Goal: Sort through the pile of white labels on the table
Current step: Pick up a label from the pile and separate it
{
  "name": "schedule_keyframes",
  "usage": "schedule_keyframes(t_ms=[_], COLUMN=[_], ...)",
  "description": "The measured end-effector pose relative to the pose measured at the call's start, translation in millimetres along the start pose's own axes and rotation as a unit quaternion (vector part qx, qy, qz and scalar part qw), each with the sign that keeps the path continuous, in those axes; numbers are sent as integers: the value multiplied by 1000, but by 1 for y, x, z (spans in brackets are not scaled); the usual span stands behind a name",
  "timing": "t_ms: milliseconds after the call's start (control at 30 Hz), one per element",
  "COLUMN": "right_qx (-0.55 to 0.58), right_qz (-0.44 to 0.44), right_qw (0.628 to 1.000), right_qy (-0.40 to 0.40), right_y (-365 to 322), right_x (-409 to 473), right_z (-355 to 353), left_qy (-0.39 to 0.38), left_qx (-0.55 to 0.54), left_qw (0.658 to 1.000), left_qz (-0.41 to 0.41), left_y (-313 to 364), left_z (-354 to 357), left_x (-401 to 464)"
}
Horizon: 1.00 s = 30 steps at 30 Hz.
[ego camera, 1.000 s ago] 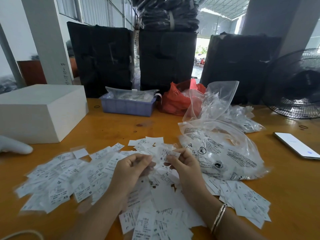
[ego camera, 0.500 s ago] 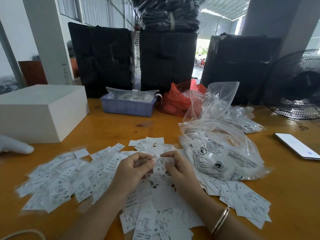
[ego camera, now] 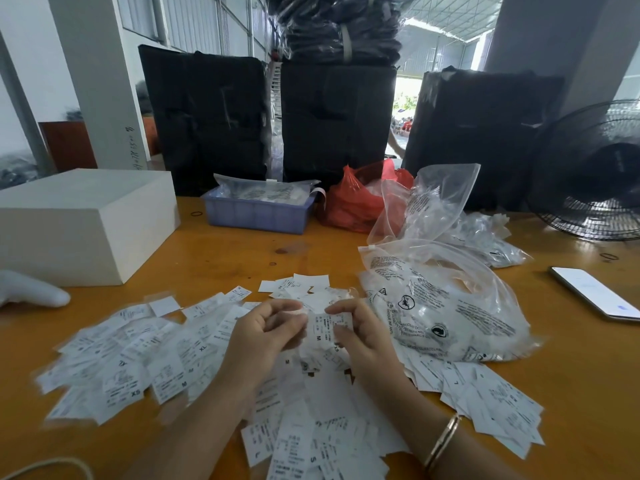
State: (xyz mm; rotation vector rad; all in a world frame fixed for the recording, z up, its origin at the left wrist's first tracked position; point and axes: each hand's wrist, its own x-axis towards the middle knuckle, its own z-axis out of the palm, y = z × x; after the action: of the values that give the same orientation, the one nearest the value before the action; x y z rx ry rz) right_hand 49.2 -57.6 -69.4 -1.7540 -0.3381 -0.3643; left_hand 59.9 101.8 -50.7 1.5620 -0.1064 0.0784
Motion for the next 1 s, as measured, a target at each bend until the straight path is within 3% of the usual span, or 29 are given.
schedule_keyframes(t_ms=[200, 333, 467, 600, 767, 1000], right_qx=[-6, 48, 26, 2, 19, 62], right_qz=[-5, -12, -25, -37, -44, -49], right_qw=[1000, 999, 999, 999, 998, 996], right_qy=[1, 4, -2, 4, 28, 40], right_y=[0, 1, 2, 4, 3, 7], right_x=[0, 0, 0, 1, 3, 5], right_z=[0, 0, -1, 1, -1, -3], left_qy=[-56, -46, -22, -54, -28, -76], left_qx=[54, 54, 36, 68, 149, 99], left_qw=[997, 997, 999, 996, 988, 992], left_qz=[-8, -9, -22, -28, 5, -1], left_y=[1, 3, 3, 3, 2, 4], left_z=[1, 1, 1, 2, -1, 0], left_x=[0, -1, -1, -1, -2, -2])
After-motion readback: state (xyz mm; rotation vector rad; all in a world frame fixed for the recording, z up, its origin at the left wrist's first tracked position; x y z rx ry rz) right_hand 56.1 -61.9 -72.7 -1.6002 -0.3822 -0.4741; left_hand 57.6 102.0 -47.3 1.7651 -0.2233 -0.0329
